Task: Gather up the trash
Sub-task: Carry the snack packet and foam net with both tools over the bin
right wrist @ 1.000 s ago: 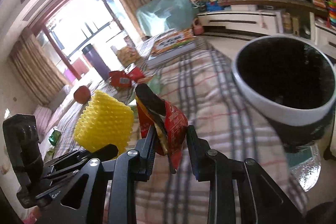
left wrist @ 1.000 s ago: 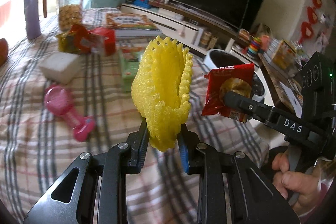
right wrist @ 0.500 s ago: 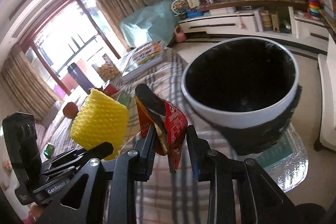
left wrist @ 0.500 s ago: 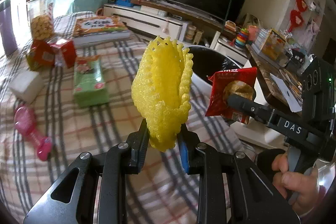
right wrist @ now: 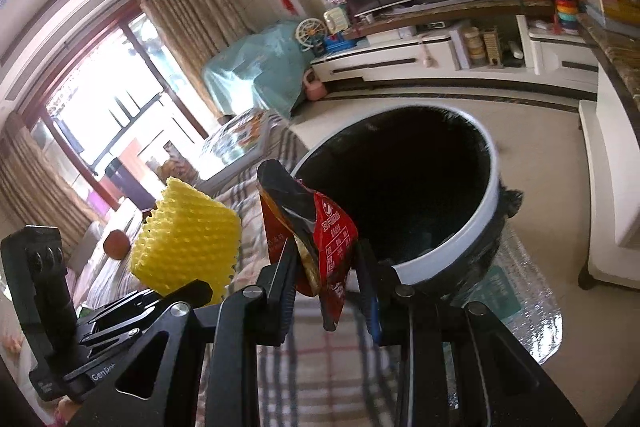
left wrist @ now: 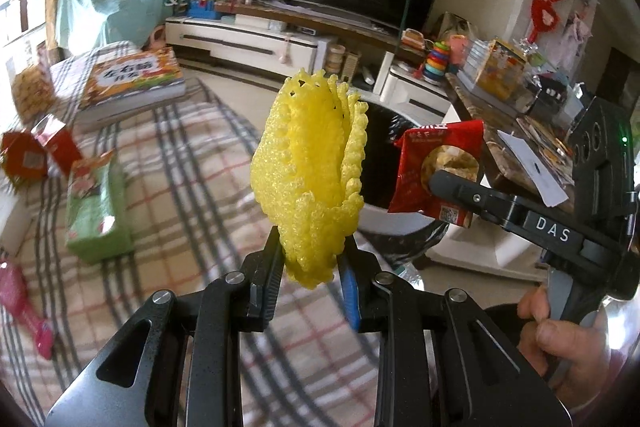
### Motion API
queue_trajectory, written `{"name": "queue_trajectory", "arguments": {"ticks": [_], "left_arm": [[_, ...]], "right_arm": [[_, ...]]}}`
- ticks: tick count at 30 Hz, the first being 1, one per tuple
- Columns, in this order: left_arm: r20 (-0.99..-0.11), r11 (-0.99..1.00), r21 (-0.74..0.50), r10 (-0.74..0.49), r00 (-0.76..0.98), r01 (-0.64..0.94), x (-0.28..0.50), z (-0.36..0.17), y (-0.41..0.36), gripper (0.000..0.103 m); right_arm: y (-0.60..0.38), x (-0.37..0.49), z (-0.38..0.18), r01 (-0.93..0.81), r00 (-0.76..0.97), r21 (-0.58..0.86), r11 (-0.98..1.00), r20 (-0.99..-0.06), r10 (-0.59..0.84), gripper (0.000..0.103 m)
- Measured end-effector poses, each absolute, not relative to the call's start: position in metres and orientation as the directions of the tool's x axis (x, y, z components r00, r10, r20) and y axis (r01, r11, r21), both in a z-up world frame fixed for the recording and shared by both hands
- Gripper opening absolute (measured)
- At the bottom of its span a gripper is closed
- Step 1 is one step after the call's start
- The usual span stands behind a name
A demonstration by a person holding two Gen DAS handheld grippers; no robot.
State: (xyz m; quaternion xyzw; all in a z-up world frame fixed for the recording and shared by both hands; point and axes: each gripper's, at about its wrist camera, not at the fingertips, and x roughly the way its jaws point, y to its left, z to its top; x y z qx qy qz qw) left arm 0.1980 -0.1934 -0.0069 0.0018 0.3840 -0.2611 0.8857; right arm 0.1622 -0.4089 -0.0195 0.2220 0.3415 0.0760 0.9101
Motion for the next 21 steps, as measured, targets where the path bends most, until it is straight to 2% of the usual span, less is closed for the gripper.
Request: {"name": "queue_trajectory", "arguments": {"ticks": [11,21], "left_arm": [[-0.678,0.844,-0.185,-0.480,0.556,0.504,0.221,0.000,-0.233,0.025],[-0.714,0.840,-0.173,-0.466,0.523,0.514,0.242,-0.011,-0.256,0.025]], "right_arm": [[-0.443,0.179,-0.018,0.079,0.766,0.436,0.896,-0.602,0.226,0.029],[-0.458,0.194,-0.026,0.112,0.748,0.423,0.899,-0.632,0.204,0.030]]}}
